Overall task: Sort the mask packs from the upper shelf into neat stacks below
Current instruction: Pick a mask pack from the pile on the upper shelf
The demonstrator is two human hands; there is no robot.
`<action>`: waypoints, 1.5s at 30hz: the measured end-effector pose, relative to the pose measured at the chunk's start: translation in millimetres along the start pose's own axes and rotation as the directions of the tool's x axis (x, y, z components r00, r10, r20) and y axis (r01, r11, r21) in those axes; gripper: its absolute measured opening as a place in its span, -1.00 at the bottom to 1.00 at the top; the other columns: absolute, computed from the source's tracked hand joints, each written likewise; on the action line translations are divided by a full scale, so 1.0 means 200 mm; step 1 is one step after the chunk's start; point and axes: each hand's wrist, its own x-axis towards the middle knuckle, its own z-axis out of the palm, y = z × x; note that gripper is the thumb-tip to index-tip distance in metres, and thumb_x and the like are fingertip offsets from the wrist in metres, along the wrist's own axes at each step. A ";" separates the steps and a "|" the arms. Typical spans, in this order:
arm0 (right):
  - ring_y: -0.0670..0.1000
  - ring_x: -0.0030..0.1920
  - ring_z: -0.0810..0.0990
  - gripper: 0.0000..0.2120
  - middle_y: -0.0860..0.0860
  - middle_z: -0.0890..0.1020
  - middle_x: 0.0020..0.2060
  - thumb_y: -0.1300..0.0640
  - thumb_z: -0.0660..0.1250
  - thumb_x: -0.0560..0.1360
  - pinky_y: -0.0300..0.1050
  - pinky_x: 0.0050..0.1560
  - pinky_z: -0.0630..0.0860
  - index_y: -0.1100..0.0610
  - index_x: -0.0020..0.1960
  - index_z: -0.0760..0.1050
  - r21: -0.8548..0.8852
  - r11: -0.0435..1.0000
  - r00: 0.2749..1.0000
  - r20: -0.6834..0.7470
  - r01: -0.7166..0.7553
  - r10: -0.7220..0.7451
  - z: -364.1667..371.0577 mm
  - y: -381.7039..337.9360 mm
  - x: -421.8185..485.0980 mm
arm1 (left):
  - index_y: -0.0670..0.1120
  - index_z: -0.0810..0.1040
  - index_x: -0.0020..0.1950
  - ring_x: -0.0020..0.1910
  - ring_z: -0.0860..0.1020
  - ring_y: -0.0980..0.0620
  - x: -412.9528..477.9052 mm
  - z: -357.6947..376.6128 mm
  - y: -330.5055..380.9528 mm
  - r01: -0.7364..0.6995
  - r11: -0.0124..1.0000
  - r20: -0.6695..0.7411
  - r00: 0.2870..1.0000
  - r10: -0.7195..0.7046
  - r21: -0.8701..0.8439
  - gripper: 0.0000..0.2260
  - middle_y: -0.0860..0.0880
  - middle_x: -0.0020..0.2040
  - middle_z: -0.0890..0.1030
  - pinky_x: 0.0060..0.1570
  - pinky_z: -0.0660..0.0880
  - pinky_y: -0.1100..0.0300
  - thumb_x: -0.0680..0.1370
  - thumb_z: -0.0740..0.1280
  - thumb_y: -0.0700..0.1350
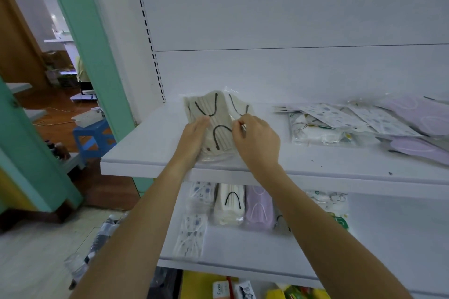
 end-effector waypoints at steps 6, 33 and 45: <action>0.08 -0.16 0.54 -0.75 0.07 0.62 -0.20 0.08 0.15 0.59 -0.04 -0.21 0.45 0.20 -0.05 0.54 0.059 0.988 0.987 -0.066 -0.144 0.148 -0.10 -0.02 0.00 | -0.06 0.47 -0.09 -0.18 0.50 -0.04 -0.02 -0.04 0.03 0.028 0.995 0.075 0.997 -0.021 -0.098 -0.71 -0.09 -0.16 0.52 -0.09 0.41 0.05 0.59 0.14 0.13; -0.01 0.22 0.41 -0.51 -0.01 0.36 0.28 0.39 0.13 0.52 -0.02 0.28 0.40 0.08 0.40 0.28 0.417 0.766 0.822 0.513 -0.489 0.246 -0.51 0.57 -1.15 | 0.12 0.03 0.52 0.18 0.52 0.15 -1.12 0.56 -0.46 0.321 0.941 0.365 0.893 -0.262 -0.111 -0.37 0.04 0.33 0.45 0.05 0.52 0.22 0.58 0.26 -0.22; 0.14 0.35 0.34 -0.41 0.12 0.38 0.34 0.37 0.20 0.44 0.13 0.30 0.37 0.14 0.45 0.23 0.074 0.630 0.467 0.738 -0.773 0.486 -0.20 1.05 -1.33 | -0.05 0.23 0.43 0.16 0.49 -0.06 -0.94 1.01 -0.88 0.480 0.874 0.218 0.848 -0.484 0.075 -0.48 -0.06 0.17 0.47 0.04 0.52 0.13 0.52 0.24 -0.37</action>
